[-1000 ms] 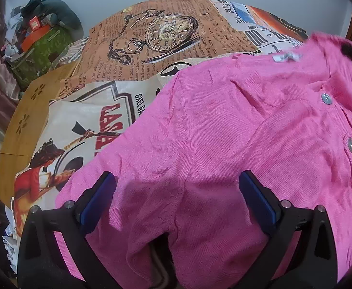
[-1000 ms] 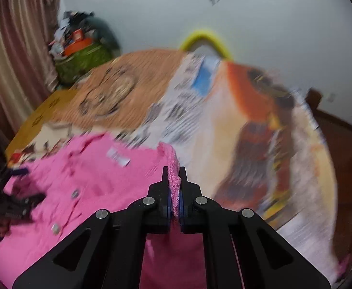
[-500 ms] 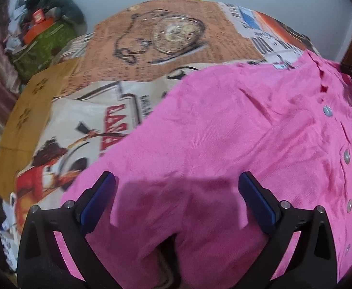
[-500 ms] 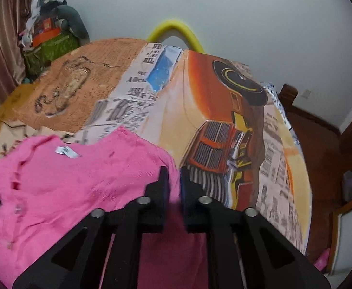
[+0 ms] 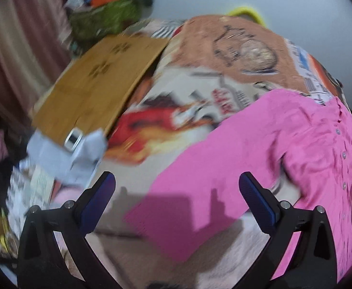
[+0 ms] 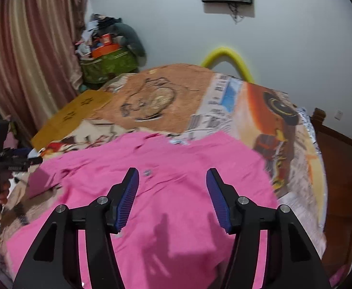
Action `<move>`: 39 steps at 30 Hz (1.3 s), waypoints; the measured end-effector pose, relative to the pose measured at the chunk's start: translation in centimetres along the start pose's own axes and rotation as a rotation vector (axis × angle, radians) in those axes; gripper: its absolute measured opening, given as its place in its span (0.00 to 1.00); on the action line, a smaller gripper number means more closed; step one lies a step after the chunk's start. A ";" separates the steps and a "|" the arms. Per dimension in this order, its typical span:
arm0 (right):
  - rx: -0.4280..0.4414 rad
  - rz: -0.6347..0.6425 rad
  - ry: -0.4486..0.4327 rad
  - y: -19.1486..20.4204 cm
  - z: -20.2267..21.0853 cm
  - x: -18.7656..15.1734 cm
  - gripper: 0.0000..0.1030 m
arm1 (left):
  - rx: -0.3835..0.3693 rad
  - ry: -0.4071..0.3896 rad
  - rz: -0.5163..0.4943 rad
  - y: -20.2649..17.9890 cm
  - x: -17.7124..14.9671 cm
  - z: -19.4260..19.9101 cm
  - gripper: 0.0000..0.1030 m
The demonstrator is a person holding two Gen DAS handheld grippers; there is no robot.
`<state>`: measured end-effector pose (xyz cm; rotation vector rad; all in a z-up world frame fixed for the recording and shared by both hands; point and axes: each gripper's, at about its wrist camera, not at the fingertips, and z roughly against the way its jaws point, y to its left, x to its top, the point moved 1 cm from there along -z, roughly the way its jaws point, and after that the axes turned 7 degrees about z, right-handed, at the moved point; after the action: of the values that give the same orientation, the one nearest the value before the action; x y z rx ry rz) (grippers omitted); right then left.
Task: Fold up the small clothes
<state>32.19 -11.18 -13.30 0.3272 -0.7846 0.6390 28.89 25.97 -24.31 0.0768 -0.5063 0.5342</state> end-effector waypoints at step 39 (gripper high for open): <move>0.072 0.042 0.085 4.9 -2.2 -6.4 0.53 | -0.275 -0.122 -0.060 -11.3 9.2 7.9 0.07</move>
<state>26.87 -8.97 -19.26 0.3480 -0.6901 0.7171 37.92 18.96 -12.34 -0.1381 -0.6900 0.3986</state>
